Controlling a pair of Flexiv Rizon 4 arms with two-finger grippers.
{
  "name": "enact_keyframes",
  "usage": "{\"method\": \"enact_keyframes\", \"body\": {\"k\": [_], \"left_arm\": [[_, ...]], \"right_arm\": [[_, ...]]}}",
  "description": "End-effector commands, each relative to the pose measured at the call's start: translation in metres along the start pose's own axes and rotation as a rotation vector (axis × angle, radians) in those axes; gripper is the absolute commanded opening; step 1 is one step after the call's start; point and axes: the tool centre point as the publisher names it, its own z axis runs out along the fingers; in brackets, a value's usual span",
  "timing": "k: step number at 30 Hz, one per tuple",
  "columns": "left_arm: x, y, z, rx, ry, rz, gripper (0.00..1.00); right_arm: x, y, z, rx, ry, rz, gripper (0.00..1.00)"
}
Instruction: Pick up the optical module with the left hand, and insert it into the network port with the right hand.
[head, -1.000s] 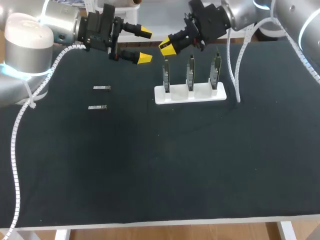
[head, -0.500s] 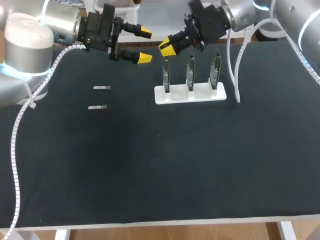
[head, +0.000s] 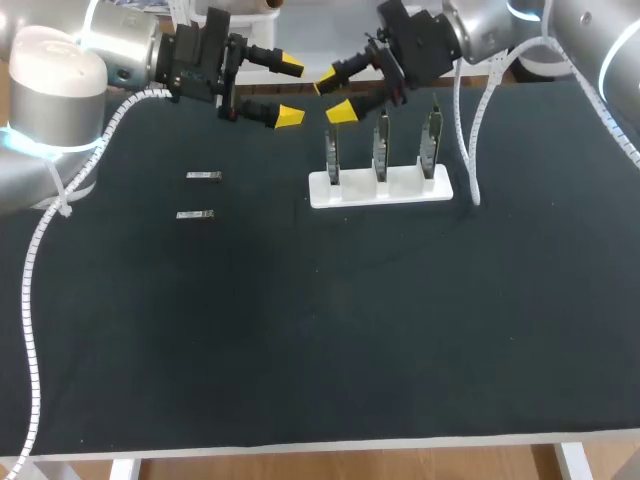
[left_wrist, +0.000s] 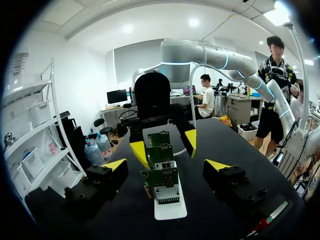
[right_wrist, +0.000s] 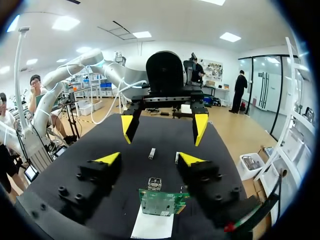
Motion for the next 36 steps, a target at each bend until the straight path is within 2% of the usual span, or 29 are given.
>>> {"method": "enact_keyframes", "body": {"k": [1,20,28,36], "left_arm": [[0.0,-0.001,0.0,-0.004,-0.001,0.003,1.0],[0.0,-0.001,0.0,-0.004,-0.001,0.003,1.0],[0.0,-0.001,0.0,-0.004,-0.001,0.003,1.0],[0.0,-0.001,0.0,-0.004,-0.001,0.003,1.0]], "right_arm": [[0.0,-0.008,-0.001,-0.068,-0.001,0.001,1.0],[0.0,-0.008,-0.001,-0.068,-0.001,0.001,1.0],[-0.01,-0.004,-0.014,-0.018,-0.012,-0.031,1.0],[-0.012,-0.003,-0.016,-0.011,-0.005,-0.048,1.0]]}}
